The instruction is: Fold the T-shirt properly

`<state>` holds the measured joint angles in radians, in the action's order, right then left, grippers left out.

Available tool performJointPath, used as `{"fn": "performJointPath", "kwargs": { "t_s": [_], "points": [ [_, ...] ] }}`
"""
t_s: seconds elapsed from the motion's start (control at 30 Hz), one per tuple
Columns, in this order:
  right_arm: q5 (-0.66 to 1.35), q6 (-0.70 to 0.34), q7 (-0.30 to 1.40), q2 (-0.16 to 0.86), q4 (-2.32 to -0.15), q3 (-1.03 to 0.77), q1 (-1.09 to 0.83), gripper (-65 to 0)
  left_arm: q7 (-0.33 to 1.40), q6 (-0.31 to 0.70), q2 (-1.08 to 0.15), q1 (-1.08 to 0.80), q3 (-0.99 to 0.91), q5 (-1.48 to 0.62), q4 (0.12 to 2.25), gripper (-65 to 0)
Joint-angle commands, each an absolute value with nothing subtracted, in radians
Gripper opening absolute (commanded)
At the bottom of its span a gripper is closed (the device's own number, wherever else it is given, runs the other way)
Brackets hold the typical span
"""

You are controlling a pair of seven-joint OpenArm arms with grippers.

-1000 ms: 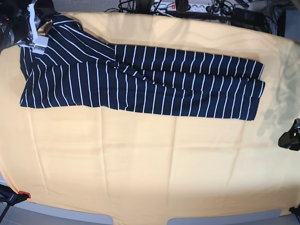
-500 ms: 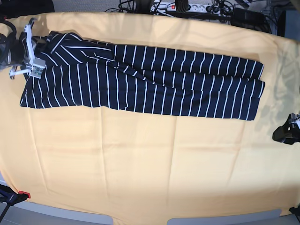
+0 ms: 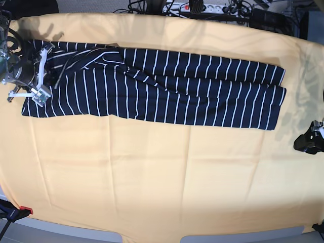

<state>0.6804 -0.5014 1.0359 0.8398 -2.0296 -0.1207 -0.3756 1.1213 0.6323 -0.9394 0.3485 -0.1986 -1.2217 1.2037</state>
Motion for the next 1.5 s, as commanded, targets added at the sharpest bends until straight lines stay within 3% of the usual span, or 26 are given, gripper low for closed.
{"fn": "performJointPath", "kwargs": {
  "t_s": [0.0, 0.3, 0.63, 0.97, 1.17, 1.37, 1.47],
  "points": [
    [0.652, -0.475, 1.024, 0.862, -2.039, -0.132, -0.369, -65.0, 1.1, 0.635, -0.97, 0.368, -0.213, -1.238, 1.215, -26.6],
    [0.493, -0.355, 1.036, 0.833, -2.039, -0.132, -0.374, -65.0, 1.1, 0.635, -0.97, 0.36, -0.213, -1.238, 1.215, -26.6],
    [0.468, -0.355, 1.007, 0.757, -2.039, -0.132, -0.374, -65.0, 1.1, 0.635, -0.97, 0.357, -0.213, -1.238, 1.215, -26.6],
    [0.234, -0.159, 0.958, 0.709, -2.039, -0.132, -0.374, -65.0, 1.1, 0.635, -0.97, 0.357, -0.213, -1.238, 1.215, -26.6],
    [0.143, -0.014, 0.989, 0.71, -2.039, -0.132, -0.374, -31.7, 1.1, 0.635, -0.97, 0.357, -0.213, -1.238, 1.215, -26.6],
    [0.167, 0.018, 0.992, 0.71, -2.075, -0.132, -0.374, -30.3, 1.1, 0.635, -0.973, 0.357, -0.213, -1.238, 1.215, -26.6],
    [0.253, -0.028, 0.999, 0.709, -2.143, -0.132, -0.374, -30.8, 1.099, 0.64, -0.99, 0.358, -0.213, -1.238, 1.215, -26.6]
  ]
}}
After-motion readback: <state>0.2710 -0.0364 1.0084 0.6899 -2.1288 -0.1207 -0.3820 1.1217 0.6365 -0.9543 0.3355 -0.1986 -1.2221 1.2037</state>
